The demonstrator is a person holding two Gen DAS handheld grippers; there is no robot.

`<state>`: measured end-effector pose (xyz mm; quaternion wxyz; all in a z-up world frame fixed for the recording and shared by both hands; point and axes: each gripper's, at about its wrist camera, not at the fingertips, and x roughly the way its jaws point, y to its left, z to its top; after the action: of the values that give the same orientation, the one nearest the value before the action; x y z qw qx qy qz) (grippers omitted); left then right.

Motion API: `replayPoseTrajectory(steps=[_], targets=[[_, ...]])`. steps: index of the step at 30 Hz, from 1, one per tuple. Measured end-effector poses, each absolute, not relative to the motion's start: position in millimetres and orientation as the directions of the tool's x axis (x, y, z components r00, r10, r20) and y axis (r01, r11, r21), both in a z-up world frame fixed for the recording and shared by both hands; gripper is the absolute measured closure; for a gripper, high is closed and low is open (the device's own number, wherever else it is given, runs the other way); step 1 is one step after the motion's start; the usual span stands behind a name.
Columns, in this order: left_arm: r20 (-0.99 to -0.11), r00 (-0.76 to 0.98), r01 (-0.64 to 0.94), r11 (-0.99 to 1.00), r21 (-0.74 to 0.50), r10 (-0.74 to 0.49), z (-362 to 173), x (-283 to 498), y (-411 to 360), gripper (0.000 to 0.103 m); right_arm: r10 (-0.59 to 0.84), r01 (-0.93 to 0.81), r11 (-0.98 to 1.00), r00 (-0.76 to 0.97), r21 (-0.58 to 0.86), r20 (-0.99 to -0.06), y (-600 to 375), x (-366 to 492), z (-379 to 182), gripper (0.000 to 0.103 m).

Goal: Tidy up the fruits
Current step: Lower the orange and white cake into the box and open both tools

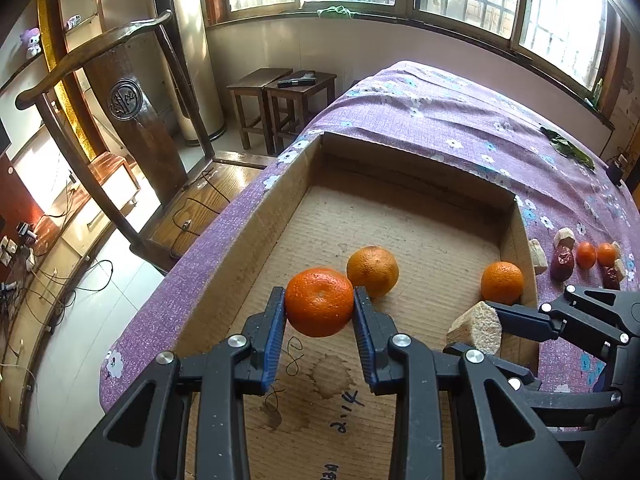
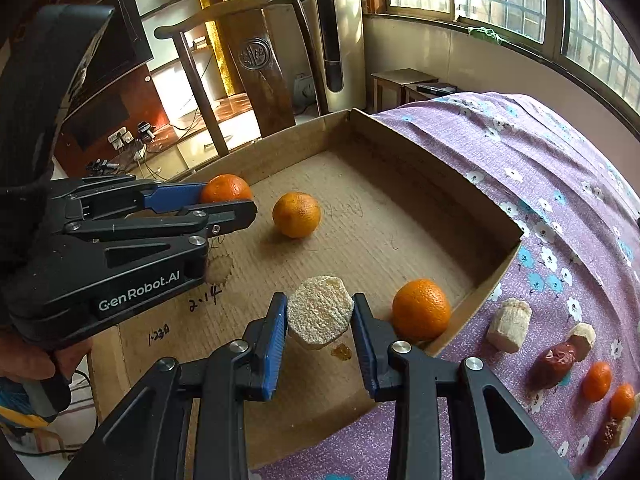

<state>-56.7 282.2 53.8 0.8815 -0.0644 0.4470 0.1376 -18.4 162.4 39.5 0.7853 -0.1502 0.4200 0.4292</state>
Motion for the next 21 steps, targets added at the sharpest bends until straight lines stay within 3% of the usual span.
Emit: replayPoseTrajectory(steps=[10,12,14,16,21], targets=[[-0.824,0.537,-0.313,0.950,0.006,0.183,49.5,-52.2,285.5,0.068,0.525,-0.800,0.587,0.265,0.119,-0.809,173.0,-16.5,26.2,0.067],[-0.820,0.543,-0.320,0.947,-0.001,0.182,50.8,-53.1,286.8,0.047,0.532,-0.798,0.589,0.261,0.130,-0.806,172.4,-17.4,26.6,0.066],[-0.811,0.555,-0.325,0.946,-0.005,0.187,53.4,-54.2,286.6,0.036,0.547,-0.792,0.591,0.254,0.153,-0.798,170.5,-16.3,28.6,0.055],[-0.810,0.555,-0.327,0.945,-0.004,0.188,53.8,-54.4,286.3,0.033,0.570,-0.786,0.593,0.257,0.174,-0.780,165.5,-16.5,33.4,0.046],[-0.817,0.547,-0.338,0.941,-0.016,0.182,52.8,-54.4,288.5,0.031,0.588,-0.782,0.599,0.283,0.173,-0.757,154.9,-20.3,45.7,0.041]])
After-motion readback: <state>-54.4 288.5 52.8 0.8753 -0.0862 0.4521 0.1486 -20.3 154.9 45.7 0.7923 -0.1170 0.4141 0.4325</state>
